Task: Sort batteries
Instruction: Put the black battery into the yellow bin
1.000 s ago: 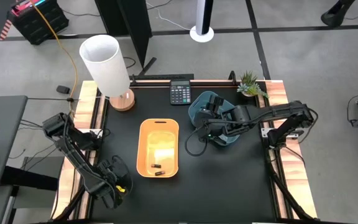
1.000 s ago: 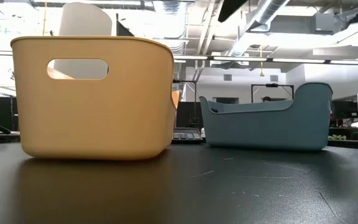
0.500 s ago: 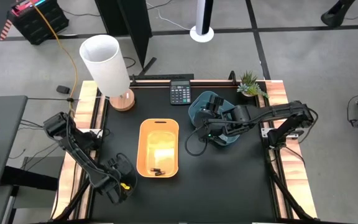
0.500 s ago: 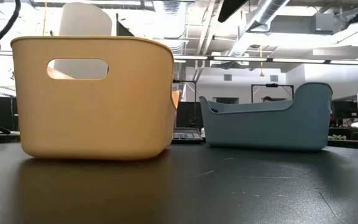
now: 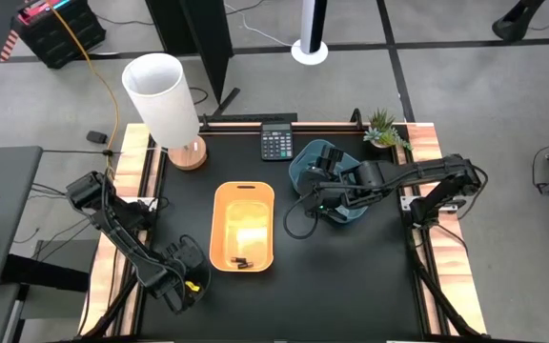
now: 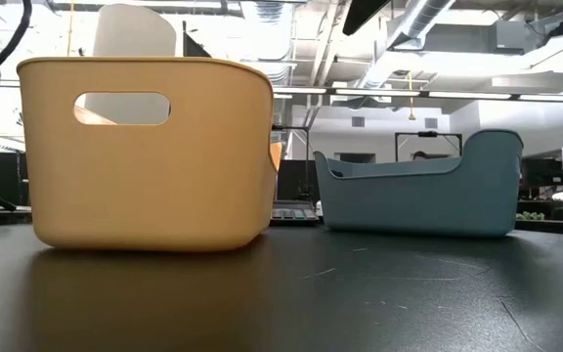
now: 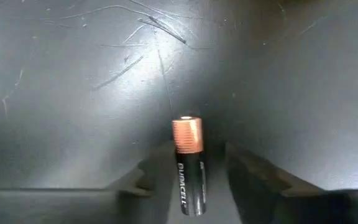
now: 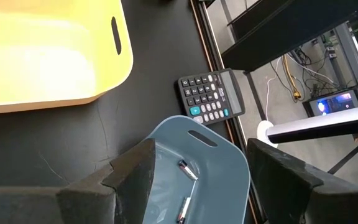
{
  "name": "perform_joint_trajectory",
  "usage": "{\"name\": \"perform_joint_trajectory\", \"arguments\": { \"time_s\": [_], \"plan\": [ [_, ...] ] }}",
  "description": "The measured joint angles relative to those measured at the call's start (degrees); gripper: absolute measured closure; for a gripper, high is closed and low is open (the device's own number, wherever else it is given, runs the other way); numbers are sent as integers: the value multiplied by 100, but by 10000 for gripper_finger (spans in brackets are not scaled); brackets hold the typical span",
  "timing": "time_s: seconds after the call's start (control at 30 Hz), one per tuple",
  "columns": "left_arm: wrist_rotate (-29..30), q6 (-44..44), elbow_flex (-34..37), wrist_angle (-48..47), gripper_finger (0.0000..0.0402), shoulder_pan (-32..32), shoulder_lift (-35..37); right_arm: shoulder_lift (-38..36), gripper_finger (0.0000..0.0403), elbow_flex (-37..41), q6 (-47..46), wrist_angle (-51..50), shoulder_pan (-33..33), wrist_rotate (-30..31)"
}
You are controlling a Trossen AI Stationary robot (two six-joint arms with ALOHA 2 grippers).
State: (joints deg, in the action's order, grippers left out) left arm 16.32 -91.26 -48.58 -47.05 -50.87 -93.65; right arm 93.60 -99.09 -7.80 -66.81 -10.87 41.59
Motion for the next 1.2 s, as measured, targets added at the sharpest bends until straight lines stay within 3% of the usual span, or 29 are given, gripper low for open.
{"name": "perform_joint_trajectory", "arguments": {
  "time_s": [0.2, 0.47, 0.8, 1.0, 1.2],
  "plan": [
    [-4, 72, 9, 13, 360, 4, 0, 1, 133, 0, -37, 0, -2, -1],
    [-7, 382, -91, -83, 363, 6, 73, 0, 133, 0, -35, 0, -4, -1],
    [328, 662, -574, -1140, 363, -84, 745, 2, 133, 0, -34, -2, -39, -1],
    [1392, 1197, -1047, -1382, 363, -164, 1405, 2, 133, 0, -30, -2, -81, -1],
    [2907, 2847, -1655, -974, 363, 192, 1863, 2, 133, 0, -32, 0, -74, -1]
  ]
}}
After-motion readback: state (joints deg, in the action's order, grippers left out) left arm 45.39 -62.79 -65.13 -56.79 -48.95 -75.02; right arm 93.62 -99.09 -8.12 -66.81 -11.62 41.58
